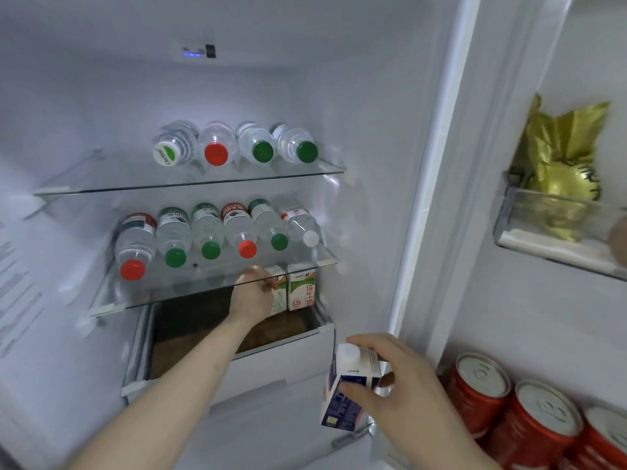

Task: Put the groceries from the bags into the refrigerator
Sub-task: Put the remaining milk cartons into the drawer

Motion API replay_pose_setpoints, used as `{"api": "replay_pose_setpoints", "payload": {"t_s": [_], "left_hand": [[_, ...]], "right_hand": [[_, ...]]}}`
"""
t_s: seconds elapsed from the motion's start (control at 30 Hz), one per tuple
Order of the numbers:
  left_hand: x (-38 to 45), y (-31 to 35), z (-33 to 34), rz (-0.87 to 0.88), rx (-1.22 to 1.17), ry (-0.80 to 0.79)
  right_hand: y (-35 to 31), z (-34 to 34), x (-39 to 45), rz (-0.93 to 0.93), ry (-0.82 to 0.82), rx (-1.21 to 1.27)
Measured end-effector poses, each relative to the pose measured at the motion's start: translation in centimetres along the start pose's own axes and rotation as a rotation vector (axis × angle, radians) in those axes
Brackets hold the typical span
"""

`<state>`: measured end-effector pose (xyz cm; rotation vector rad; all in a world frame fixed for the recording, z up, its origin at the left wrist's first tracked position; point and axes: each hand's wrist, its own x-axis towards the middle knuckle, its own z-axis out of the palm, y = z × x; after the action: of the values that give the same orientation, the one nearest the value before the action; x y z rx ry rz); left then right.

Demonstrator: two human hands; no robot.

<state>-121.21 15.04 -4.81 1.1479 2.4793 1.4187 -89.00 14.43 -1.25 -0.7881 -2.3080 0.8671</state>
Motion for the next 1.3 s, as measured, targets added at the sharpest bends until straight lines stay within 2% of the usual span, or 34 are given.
{"api": "replay_pose_setpoints", "payload": {"t_s": [0.2,0.27,0.3,0.43,0.5,0.67,0.87,1.1,1.17,1.3], "left_hand": [[-3.6,0.7,-2.2,0.025,0.013,-0.041],[-6.5,1.4,-3.4,0.014,-0.093,-0.097],[-8.0,1.6,-4.0,0.004,-0.174,-0.194],[-12.8,2.7,-6.0,0.030,-0.395,-0.818],[-13.8,2.8,-6.4,0.063,-0.415,-0.911],[-14.9,2.1,-6.9,0.088,-0.418,-0.783],[-15.3,1.6,-6.6,0.006,-0.407,-0.685],[-10.7,-2.5,-6.2,0.000,-0.117,-0.115],[-8.7,-3.8,-6.1,-0.041,-0.035,-0.033],[-5.6,-5.5,-5.4,-0.123,0.047,0.007]], "right_hand": [[-0.6,0.4,0.6,0.011,-0.062,0.058],[-0.9,0.4,0.9,0.005,-0.098,0.072],[-1.1,0.4,1.0,0.002,-0.117,0.081],[-1.9,0.9,1.8,-0.021,-0.168,0.119],[-2.0,1.4,2.2,-0.020,-0.195,0.115],[-2.2,2.2,2.8,-0.099,-0.270,0.119],[-2.6,2.7,2.8,-0.159,-0.242,0.130],[-0.4,1.5,0.3,-0.150,-0.137,-0.008],[0.3,0.9,-0.5,-0.126,-0.115,-0.027],[0.7,0.6,-1.4,-0.101,-0.098,-0.041]]}}
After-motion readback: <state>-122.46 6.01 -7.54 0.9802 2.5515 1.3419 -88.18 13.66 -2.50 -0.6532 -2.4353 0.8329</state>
